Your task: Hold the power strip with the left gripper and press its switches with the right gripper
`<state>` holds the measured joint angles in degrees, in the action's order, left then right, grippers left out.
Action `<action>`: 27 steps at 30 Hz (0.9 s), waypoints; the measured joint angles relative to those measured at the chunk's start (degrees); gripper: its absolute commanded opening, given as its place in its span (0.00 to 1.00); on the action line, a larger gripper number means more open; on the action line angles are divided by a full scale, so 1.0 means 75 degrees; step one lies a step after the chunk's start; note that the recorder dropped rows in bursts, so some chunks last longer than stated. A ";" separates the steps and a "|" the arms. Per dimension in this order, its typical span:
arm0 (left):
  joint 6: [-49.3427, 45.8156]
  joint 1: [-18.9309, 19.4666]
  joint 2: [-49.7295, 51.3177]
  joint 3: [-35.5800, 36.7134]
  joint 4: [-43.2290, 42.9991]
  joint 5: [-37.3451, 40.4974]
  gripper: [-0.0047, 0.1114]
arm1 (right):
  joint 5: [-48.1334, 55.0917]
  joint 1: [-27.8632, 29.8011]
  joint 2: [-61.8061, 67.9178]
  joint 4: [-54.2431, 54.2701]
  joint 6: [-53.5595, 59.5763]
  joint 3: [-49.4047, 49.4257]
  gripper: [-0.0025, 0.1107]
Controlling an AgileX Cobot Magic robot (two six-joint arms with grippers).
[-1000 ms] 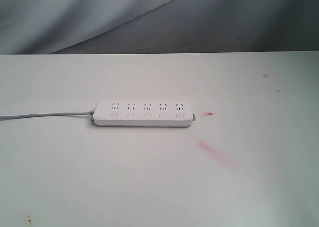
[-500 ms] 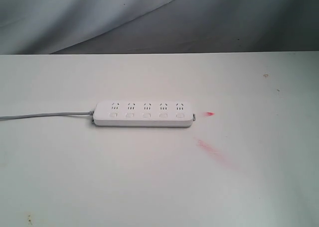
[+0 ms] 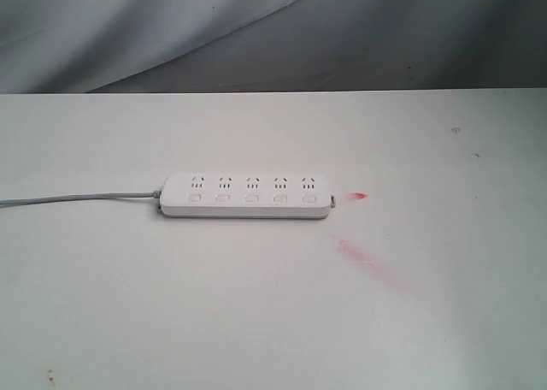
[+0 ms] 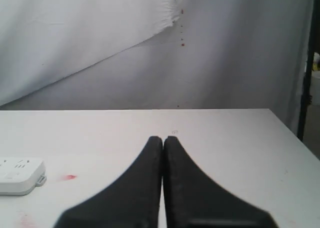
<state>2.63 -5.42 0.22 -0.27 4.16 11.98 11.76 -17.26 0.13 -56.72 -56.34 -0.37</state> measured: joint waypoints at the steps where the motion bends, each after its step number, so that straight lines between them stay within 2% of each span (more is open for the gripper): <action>1: 0.0000 0.0000 0.0000 0.0000 0.0000 0.0000 0.04 | -0.0031 0.0000 0.0000 0.0228 0.0131 0.0000 0.02; 5: 0.0000 0.0000 0.0000 0.0000 0.0000 0.0000 0.04 | -0.0075 0.0000 0.0000 0.1789 0.1684 0.0030 0.02; 10: 0.0000 0.0000 0.0000 0.0000 0.0000 0.0000 0.04 | -0.0112 0.0000 0.0000 0.4776 0.5219 0.0030 0.02; 13: 0.0000 0.0000 0.0000 0.0000 0.0000 0.0000 0.04 | -0.0177 0.0000 0.0000 0.6203 0.6632 0.0030 0.02; 19: 0.0000 0.0000 0.0000 0.0000 0.0000 0.0000 0.04 | -0.0420 0.0000 0.0000 0.7562 0.7768 0.0030 0.02; 27: 0.0000 0.0000 0.0000 0.0000 0.0000 0.0000 0.04 | -0.0439 0.0000 0.0000 0.7972 0.8128 0.0030 0.02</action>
<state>2.63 -5.42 0.22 -0.27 4.16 11.98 8.47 -17.26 0.13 3.07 4.62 -0.15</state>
